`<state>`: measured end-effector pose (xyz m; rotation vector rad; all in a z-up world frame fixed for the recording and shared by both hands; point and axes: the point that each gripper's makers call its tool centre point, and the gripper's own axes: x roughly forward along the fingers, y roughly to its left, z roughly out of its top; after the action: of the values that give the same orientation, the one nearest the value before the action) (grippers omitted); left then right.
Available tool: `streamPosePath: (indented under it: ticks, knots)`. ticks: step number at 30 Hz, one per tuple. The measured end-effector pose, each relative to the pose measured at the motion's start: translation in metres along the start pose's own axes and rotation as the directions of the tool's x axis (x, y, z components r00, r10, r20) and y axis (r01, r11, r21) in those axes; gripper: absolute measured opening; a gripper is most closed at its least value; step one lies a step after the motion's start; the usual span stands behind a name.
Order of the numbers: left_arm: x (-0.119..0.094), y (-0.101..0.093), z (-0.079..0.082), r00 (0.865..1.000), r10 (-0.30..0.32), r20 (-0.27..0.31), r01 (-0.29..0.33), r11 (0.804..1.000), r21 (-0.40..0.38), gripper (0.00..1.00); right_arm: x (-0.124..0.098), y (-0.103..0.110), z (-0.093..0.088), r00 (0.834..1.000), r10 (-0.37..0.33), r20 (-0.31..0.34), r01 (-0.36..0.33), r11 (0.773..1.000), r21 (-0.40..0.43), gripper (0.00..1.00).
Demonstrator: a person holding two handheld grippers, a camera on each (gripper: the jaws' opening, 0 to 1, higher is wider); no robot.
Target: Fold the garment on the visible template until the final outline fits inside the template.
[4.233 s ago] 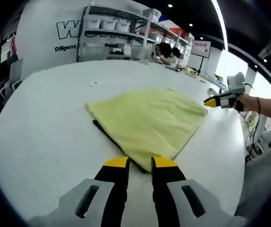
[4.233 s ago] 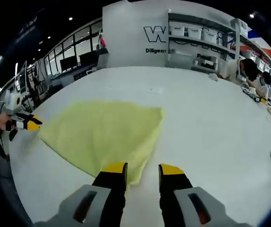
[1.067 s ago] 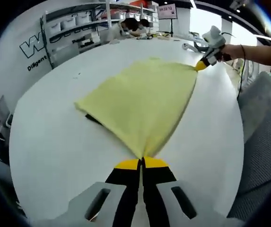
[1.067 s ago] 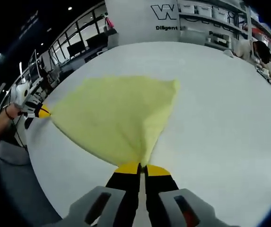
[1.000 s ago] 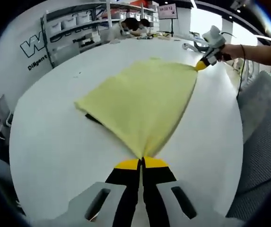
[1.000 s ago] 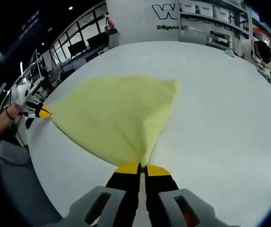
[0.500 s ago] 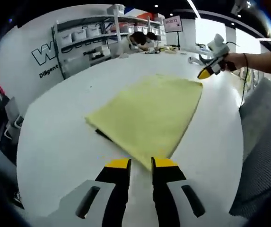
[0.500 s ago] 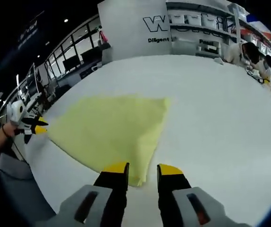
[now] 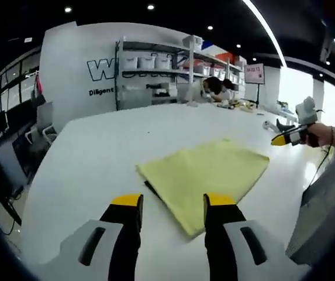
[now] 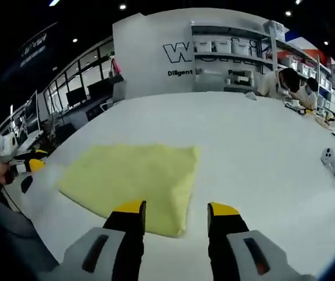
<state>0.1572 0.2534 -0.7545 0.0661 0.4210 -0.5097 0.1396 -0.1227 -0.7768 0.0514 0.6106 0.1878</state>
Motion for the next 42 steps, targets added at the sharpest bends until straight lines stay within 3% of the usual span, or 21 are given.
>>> streamPosePath:
  ticks: [8, 9, 12, 15, 17, 25, 42]
  knots:
    - [-0.013, 0.006, 0.003, 0.994, 0.101, 0.029, -0.098, 0.991, -0.091, 0.76, -0.013, 0.012, -0.010, 1.000, -0.016, -0.008, 0.017, 0.998, 0.057, 0.55]
    - [-0.016, 0.007, 0.002, 0.993, 0.117, 0.021, -0.114, 0.989, -0.097, 0.82, -0.017, 0.013, -0.012, 0.999, -0.036, -0.004, 0.036, 0.994, 0.101, 0.57]
    - [-0.019, 0.011, 0.001, 0.987, 0.157, 0.013, -0.155, 0.982, -0.106, 0.94, -0.022, 0.015, -0.015, 0.999, -0.048, -0.003, 0.048, 0.991, 0.123, 0.66]
    - [-0.022, 0.011, -0.003, 0.985, 0.175, -0.016, -0.175, 0.976, -0.127, 0.99, -0.023, 0.021, -0.020, 0.999, -0.045, -0.019, 0.047, 0.991, 0.128, 0.72]
    - [-0.024, 0.013, -0.006, 0.981, 0.191, -0.038, -0.195, 0.971, -0.137, 0.99, -0.024, 0.026, -0.022, 0.999, -0.039, -0.024, 0.042, 0.991, 0.128, 0.77]
    - [-0.036, 0.006, 0.003, 0.980, 0.197, -0.024, -0.198, 0.970, -0.138, 0.99, -0.026, 0.039, -0.030, 0.999, -0.029, -0.030, 0.032, 0.992, 0.120, 0.98]
    - [-0.049, -0.005, 0.006, 0.983, 0.185, -0.007, -0.184, 0.975, -0.126, 0.99, -0.036, 0.058, -0.034, 1.000, -0.008, -0.022, 0.011, 0.991, 0.131, 0.99]
